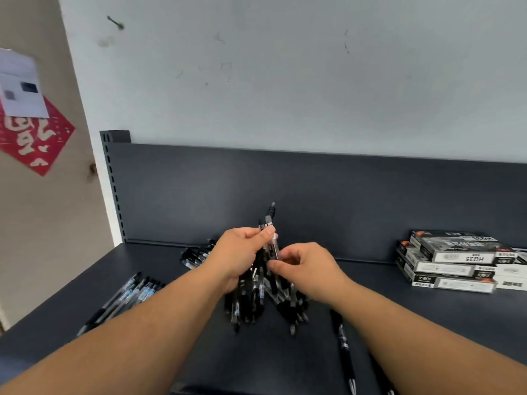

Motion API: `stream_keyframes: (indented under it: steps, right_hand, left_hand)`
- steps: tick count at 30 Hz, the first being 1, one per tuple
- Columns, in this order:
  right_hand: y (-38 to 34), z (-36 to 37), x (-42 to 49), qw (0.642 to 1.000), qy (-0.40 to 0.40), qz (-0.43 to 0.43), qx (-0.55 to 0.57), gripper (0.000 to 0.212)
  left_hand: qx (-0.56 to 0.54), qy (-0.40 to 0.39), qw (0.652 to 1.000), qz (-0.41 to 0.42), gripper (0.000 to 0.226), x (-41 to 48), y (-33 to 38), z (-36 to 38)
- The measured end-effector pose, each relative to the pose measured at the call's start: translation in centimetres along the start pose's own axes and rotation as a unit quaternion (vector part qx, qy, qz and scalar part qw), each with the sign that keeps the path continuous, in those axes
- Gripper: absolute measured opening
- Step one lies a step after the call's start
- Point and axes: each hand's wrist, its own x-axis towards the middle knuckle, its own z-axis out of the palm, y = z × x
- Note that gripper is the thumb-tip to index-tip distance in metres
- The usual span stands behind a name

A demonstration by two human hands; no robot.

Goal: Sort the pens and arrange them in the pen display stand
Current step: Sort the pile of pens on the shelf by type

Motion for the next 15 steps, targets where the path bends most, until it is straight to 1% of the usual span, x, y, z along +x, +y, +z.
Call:
stream_keyframes:
  steps: [3, 5, 7, 9, 10, 12, 13, 15]
  right_hand:
    - [-3.1, 2.3, 0.9, 0.999, -0.038, 0.008, 0.006, 0.030]
    - [-5.5, 4.2, 1.4, 0.997, -0.068, 0.010, 0.017, 0.034]
    - [-7.8, 6.0, 1.9, 0.994, -0.095, 0.027, 0.054, 0.034]
    - [-10.0, 7.9, 2.4, 0.982, -0.118, 0.065, 0.129, 0.030]
    - [-10.8, 9.0, 2.6, 0.973, -0.135, 0.087, 0.168, 0.027]
    - [-12.0, 10.9, 3.0, 0.950, -0.175, 0.131, 0.223, 0.023]
    - [-12.4, 12.0, 3.2, 0.941, -0.195, 0.149, 0.235, 0.019]
    - [-13.2, 14.0, 3.4, 0.933, -0.225, 0.170, 0.225, 0.016]
  left_hand:
    - [0.022, 0.017, 1.000, -0.001, 0.033, -0.7, -0.3, -3.8]
    - [0.018, 0.026, 0.999, -0.007, 0.030, -1.4, -0.2, -6.6]
    - [0.032, 0.038, 0.999, -0.008, 0.031, -1.9, 0.1, -9.2]
    - [0.084, 0.087, 0.993, 0.013, 0.038, -2.4, 0.3, -12.1]
    - [0.130, 0.124, 0.983, 0.024, 0.040, -2.7, 0.4, -13.6]
    - [0.237, 0.184, 0.953, 0.034, 0.036, -3.0, 0.4, -16.5]
    - [0.296, 0.194, 0.935, 0.031, 0.032, -3.2, 0.4, -18.0]
    - [0.394, 0.175, 0.902, 0.010, 0.027, -3.5, 0.1, -20.4]
